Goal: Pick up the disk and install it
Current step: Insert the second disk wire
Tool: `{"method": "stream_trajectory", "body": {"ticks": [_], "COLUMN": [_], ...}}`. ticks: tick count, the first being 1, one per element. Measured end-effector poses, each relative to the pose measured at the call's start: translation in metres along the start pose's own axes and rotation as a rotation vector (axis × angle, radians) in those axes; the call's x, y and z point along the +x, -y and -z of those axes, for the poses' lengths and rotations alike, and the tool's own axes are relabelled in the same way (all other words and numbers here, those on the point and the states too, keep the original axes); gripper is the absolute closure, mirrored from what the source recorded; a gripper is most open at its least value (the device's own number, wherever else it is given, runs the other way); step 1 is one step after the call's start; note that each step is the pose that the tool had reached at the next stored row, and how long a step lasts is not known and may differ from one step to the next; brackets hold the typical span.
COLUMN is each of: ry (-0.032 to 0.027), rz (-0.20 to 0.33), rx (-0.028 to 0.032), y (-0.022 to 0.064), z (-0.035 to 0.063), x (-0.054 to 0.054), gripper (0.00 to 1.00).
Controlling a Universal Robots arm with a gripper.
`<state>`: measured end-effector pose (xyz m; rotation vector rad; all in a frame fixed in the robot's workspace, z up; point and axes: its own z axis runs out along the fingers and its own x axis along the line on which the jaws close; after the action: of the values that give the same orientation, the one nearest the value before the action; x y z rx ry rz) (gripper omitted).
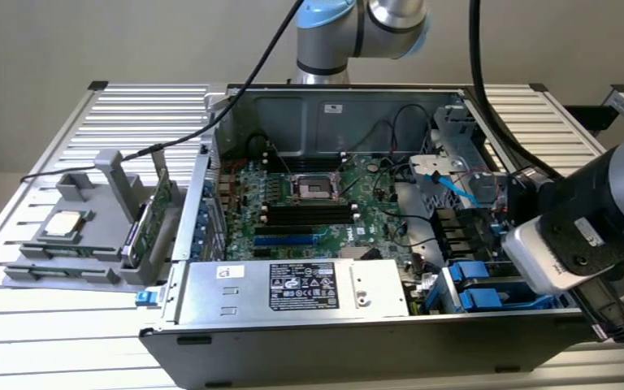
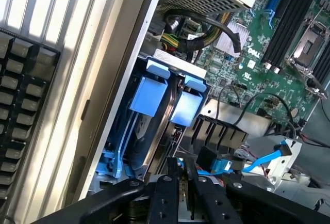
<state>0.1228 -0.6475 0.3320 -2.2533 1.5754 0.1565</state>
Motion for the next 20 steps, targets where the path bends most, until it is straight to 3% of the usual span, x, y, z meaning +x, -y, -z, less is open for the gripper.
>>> {"method": "stream_trajectory", "body": {"ticks": [6,8,12,20], "ry": [-0.0036,-0.0028,0.0007,-0.0115], "rz": [-0.019,-0.026,-0.04,-0.059], "rx": [0.002,-0.0021,-0.0172,-0.0263], "y": [-0.0008,-0.001,-0.0011,-0.0011], "z": [0.0002,0.0001,0.0002,0.0002], "x": [-0.0003,-0.0004,-0.0005,-0.0004], "gripper": [0.84,0.84,0.84,0.84]}}
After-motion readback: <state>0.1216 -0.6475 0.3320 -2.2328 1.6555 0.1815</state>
